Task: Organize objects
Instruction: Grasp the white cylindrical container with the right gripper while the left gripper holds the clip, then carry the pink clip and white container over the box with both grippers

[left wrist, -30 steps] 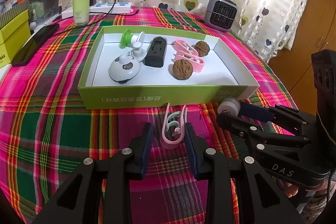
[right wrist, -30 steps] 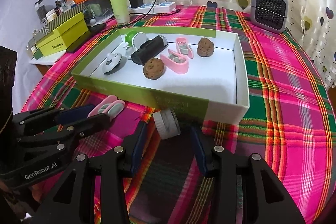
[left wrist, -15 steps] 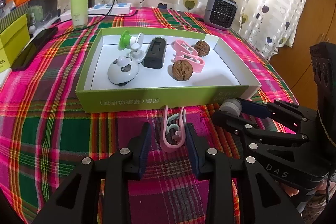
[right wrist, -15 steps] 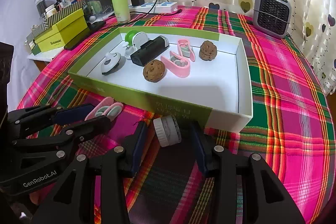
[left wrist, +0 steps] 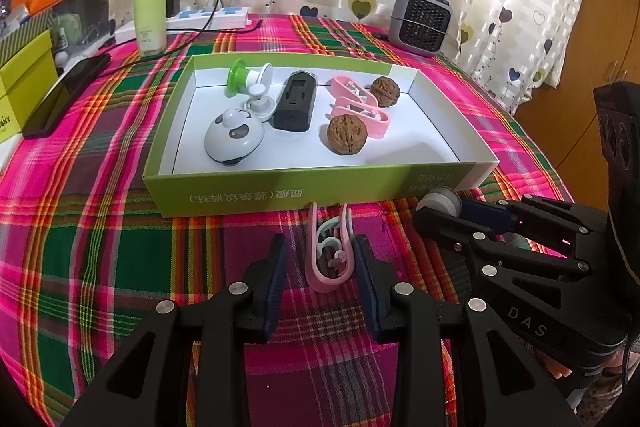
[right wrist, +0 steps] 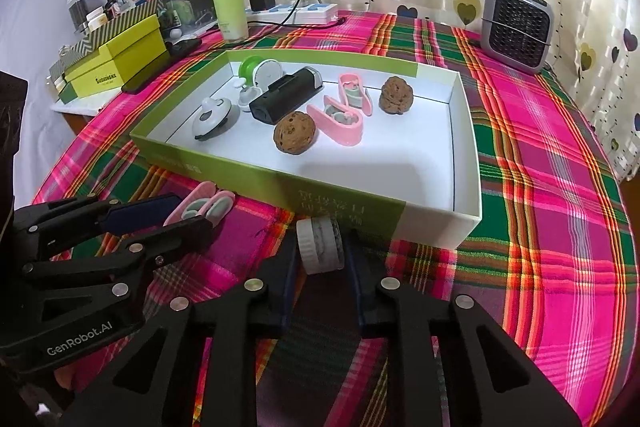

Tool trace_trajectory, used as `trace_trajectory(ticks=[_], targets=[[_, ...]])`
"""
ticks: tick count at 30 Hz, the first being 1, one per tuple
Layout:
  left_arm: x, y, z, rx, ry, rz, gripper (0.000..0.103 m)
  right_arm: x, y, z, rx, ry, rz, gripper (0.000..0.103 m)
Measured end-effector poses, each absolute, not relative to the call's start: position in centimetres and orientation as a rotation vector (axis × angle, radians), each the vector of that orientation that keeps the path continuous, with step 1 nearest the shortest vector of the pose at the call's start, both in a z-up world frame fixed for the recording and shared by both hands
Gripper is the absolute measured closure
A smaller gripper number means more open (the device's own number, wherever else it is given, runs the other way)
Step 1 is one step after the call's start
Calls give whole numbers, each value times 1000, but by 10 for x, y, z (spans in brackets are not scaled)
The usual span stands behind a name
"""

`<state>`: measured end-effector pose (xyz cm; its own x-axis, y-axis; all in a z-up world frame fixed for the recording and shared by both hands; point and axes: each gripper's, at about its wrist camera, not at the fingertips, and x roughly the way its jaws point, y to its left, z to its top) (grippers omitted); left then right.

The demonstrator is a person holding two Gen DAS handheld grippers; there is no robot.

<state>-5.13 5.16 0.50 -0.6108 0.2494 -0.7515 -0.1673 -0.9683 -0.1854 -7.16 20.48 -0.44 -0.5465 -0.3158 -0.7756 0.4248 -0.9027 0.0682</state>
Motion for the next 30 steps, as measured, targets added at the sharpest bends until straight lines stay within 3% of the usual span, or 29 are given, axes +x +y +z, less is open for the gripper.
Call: trace_trajectory(ticks=[14,30], targets=[[-51,52,5,-1248,-137,2631,74,-68,204,-4,1182,168,-2428,83],[-47,48,6,-1251,-115,2643,82,-58,205,-2,1172,117,-2427,83]])
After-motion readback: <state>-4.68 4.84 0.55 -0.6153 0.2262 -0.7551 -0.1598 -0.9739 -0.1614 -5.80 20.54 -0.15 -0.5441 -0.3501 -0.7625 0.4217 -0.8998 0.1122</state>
